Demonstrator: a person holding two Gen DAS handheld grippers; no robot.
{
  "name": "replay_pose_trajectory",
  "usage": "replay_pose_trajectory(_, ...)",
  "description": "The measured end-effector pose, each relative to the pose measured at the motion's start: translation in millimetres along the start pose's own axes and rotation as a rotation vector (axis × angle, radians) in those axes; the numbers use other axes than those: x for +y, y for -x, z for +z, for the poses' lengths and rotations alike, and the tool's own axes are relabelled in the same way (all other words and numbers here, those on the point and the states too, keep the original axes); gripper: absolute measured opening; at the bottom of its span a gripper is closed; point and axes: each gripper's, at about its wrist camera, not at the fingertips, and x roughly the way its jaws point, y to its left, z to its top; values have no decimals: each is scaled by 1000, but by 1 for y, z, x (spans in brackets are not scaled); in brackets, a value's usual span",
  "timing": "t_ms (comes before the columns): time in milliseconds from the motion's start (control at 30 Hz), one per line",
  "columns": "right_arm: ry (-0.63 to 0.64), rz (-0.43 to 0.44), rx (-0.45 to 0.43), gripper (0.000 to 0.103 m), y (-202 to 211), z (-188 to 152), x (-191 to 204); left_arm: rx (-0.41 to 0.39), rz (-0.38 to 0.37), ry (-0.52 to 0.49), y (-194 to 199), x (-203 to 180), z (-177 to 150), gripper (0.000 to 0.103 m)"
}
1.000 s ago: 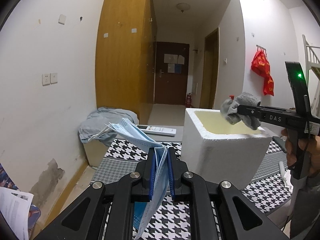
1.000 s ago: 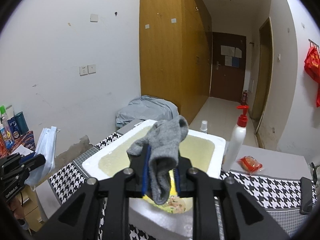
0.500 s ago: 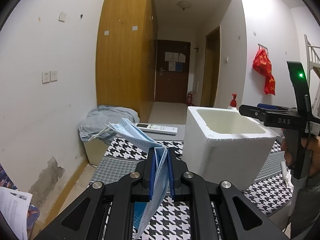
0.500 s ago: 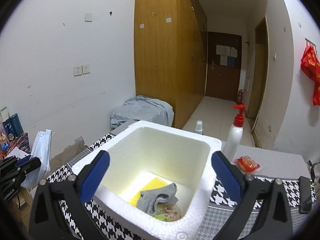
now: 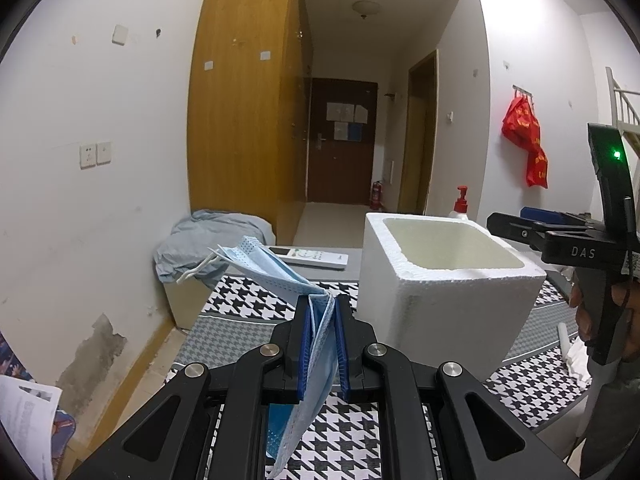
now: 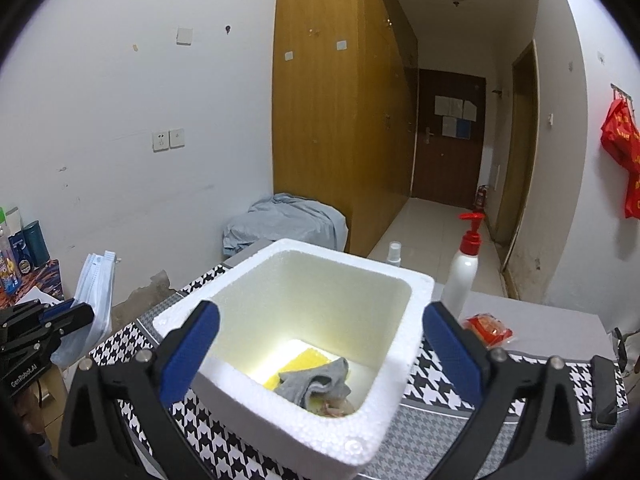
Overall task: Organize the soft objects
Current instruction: 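Withdraw right tool from the box while left tool carries the mask toward it, then move the blue face mask over the foam box opening with the left tool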
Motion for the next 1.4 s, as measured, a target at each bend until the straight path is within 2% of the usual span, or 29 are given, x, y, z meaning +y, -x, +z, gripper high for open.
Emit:
replay_pose_trajectory(567,-20,-63,-23,103,32,-11,-18,-32,-39,-26,7,-14,8,12)
replay_pose_trajectory(933,-36,-111,-37,103,63,-25,-18,-41,-99,-59,9,-27,19,12)
replay_pose_trajectory(1400,-77,-181,-30,103,91,-45,-31,-94,-166,-90,14,-43,37,12)
